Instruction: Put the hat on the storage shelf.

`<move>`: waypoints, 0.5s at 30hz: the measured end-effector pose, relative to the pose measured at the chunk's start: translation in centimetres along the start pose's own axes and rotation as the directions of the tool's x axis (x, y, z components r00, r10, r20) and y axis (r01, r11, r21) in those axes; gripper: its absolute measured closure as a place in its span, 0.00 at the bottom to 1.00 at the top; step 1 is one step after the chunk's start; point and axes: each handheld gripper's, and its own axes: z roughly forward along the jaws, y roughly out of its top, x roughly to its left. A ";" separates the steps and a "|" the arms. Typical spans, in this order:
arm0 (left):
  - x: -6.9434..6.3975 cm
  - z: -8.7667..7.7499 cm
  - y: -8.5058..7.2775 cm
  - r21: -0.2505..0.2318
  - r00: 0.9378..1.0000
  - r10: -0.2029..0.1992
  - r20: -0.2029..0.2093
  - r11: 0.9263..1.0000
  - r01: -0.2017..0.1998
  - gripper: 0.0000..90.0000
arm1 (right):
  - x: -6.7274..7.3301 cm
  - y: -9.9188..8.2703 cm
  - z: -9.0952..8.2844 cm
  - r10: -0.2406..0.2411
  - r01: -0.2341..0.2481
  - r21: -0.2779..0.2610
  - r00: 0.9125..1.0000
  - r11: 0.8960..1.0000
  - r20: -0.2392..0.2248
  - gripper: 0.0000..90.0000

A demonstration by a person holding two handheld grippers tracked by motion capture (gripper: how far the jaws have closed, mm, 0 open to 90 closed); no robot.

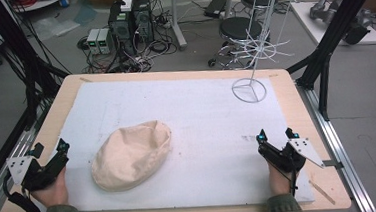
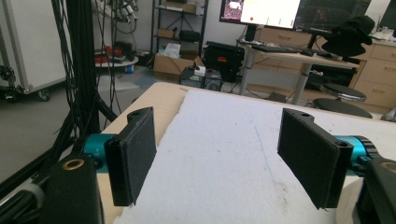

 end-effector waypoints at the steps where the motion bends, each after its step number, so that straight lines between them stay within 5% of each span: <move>1: 0.1 0.0 0.0 0.002 1.000 -0.007 -0.001 1.000 0.007 0.31 | 0.0 0.0 0.0 0.000 0.000 0.000 1.000 1.000 0.000 0.11; 15: 0.2 0.0 -0.1 0.003 1.000 -0.026 0.004 1.000 0.026 0.32 | -0.2 0.0 0.0 0.015 -0.015 0.005 1.000 1.000 0.003 0.11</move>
